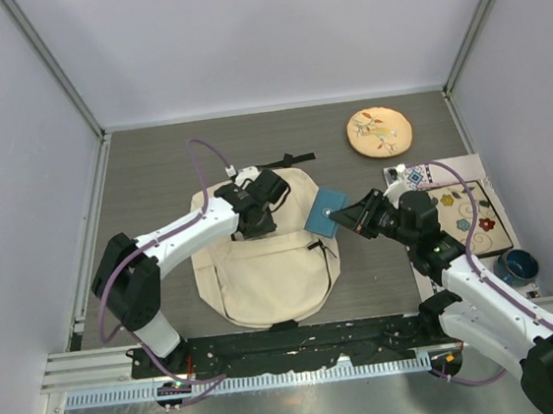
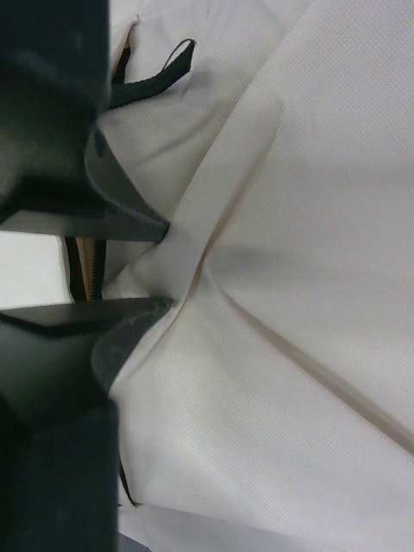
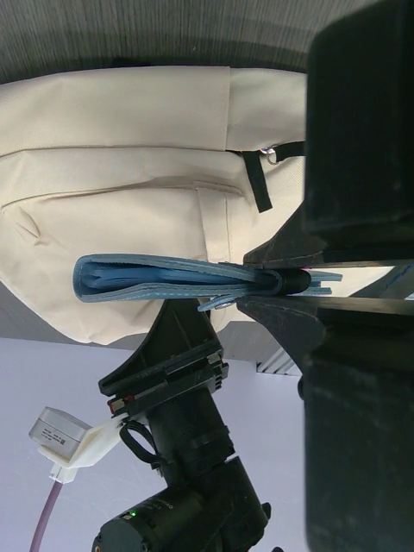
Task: Pack the student bag
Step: Place the personal item in the student bag.
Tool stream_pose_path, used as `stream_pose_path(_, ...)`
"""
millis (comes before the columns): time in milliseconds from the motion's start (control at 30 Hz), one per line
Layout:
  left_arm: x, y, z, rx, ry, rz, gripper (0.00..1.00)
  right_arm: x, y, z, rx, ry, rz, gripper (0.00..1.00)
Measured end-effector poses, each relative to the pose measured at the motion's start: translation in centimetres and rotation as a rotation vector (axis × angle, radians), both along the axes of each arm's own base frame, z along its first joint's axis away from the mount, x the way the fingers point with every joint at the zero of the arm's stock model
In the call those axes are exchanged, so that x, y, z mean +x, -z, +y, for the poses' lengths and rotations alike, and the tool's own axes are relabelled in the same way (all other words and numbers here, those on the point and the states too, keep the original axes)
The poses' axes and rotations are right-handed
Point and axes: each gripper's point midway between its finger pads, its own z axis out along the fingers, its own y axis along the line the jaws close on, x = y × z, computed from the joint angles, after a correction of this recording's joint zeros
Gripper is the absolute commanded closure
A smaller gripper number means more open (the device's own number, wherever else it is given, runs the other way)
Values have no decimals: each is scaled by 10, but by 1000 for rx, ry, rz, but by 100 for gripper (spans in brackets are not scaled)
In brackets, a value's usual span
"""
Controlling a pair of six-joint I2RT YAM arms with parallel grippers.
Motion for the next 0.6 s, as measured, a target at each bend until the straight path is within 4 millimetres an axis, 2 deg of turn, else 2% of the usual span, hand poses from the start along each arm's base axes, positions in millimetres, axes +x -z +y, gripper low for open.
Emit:
stream_pose_path(67, -1, 1, 2, 14, 3, 4, 85, 0, 0, 0, -2, -1, -2, 99)
stream_pose_path(100, -1, 1, 4, 21, 4, 7, 94, 0, 0, 0, -2, -2, -2, 99)
stream_pose_path(167, -2, 2, 6, 35, 11, 11, 100, 0, 0, 0, -3, -4, -2, 99)
stream_pose_path(600, 4, -6, 5, 38, 29, -7, 100, -10, 5, 3, 13, -42, 9, 99)
